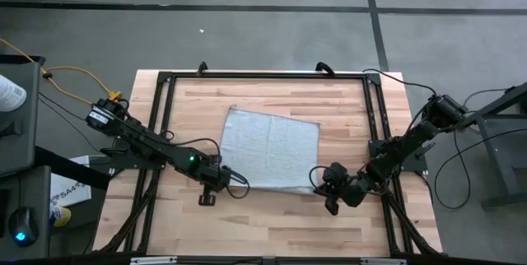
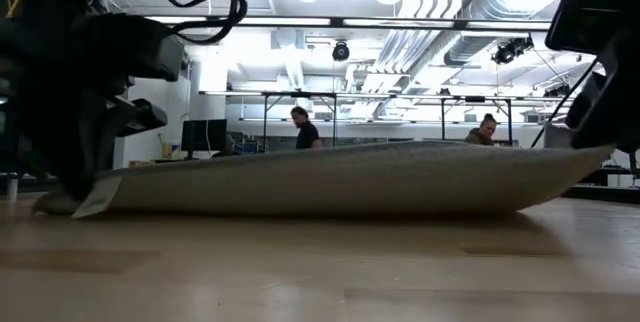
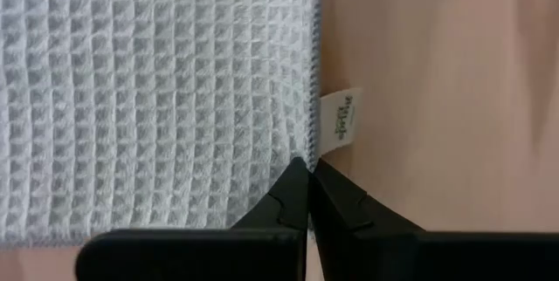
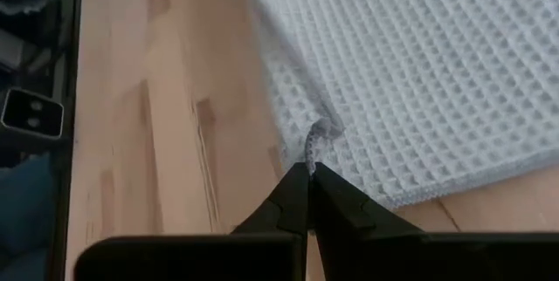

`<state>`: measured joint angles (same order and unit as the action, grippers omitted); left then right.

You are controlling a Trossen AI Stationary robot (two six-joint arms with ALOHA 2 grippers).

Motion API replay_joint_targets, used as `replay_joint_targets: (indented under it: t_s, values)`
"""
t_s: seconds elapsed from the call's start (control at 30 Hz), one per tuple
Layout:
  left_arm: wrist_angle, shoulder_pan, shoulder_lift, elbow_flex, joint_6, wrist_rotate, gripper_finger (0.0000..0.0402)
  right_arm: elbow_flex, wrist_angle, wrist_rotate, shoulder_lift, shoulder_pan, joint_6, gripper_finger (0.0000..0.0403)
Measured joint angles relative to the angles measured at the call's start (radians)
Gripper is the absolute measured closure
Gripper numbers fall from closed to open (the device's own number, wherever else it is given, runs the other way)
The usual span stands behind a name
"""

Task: Fold microfiber towels
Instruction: Fold the grey towel

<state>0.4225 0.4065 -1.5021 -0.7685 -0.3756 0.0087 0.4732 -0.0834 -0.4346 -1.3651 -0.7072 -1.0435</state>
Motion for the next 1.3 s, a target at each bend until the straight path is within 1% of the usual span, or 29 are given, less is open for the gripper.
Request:
replay_joint_targets:
  t_s: [0.23,0.6,0.73,1.03,1.3]
  values:
    - [-0.066,0.001,0.0,0.0,-0.004,0.063,0.0401,0.0,0.023,0.074,0.0,0.0,-0.008,0.0399]
    - [-0.102,0.001,0.0,0.0,-0.023,0.165,0.0401,0.0,0.025,0.155,0.0,0.0,-0.011,0.0399]
    - [-0.13,0.001,0.0,0.0,-0.022,0.18,0.0396,0.0,0.025,0.177,0.0,0.0,-0.012,0.0399]
    - [-0.176,0.0,0.0,0.0,-0.049,0.185,0.0358,0.0,0.025,0.178,0.0,0.0,-0.037,0.0399]
    - [-0.195,0.0,0.0,-0.001,-0.052,0.184,0.0344,0.0,0.024,0.179,0.0,0.0,-0.037,0.0399]
